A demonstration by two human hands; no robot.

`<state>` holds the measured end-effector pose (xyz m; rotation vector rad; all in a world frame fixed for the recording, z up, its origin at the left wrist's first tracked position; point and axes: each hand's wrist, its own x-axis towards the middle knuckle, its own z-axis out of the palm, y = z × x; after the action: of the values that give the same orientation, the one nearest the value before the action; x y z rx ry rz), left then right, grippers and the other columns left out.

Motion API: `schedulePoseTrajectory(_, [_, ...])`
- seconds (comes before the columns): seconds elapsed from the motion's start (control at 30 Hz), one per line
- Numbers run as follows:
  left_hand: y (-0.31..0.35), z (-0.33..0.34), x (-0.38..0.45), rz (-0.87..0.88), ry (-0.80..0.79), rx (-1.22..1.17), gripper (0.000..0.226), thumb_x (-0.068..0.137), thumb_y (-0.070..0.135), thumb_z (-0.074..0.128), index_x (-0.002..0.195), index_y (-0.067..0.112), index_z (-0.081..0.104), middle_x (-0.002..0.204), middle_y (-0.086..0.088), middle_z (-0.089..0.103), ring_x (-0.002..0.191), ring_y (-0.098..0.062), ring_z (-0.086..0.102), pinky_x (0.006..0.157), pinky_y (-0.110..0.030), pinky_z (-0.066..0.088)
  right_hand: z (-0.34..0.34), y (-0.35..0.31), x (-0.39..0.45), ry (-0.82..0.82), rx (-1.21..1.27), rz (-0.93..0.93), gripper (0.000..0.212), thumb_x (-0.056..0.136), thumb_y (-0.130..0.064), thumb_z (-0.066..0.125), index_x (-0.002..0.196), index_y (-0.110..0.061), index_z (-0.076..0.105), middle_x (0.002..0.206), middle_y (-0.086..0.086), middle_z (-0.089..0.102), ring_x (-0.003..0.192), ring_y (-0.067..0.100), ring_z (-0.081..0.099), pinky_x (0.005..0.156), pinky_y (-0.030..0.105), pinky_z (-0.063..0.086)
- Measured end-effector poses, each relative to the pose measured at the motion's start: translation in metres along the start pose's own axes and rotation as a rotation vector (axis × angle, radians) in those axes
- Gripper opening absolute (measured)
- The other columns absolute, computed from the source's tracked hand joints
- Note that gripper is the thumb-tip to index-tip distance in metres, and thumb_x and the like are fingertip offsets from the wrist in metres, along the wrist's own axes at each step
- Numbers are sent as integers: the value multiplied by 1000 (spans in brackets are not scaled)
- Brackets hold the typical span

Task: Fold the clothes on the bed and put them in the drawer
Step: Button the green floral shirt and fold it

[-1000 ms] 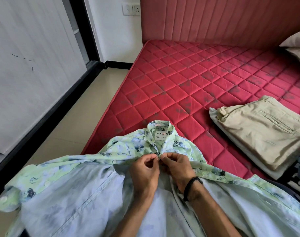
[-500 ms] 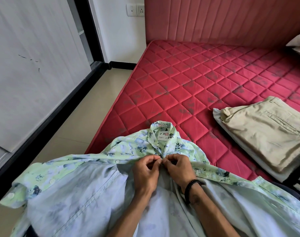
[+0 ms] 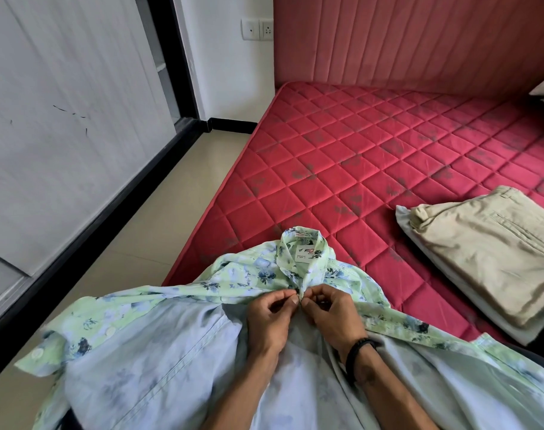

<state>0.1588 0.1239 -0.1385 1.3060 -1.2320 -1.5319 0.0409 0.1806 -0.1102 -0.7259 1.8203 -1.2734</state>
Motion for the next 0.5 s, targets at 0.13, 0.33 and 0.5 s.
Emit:
schedulePoseTrajectory(0.13, [4,3,-4,71,-51,55,9,91,25,78,87,18,82,83,0,79,85,-23,76,84,-41,62,-1,1,2,45,17,12,11,85,2,78,80,-6,73,64,0,69,55,7,59,55,20,49])
schedulePoseTrajectory(0.33, [9,-1,-5,239,-58,246,5,89,21,80,93,20,83,82,20,77,84,0,73,80,-24,58,1,0,-3,72,38,9,10,80,-1,84,77,-4,76,73,11,76,64,12,68,64,23,57])
schedulePoseTrajectory(0.5, [15,-1,-6,349,58,362,7,92,19,75,95,18,82,80,28,69,86,11,66,75,-5,45,4,-5,-6,68,5,-31,7,81,-8,86,78,-10,80,74,3,78,67,9,70,66,22,57])
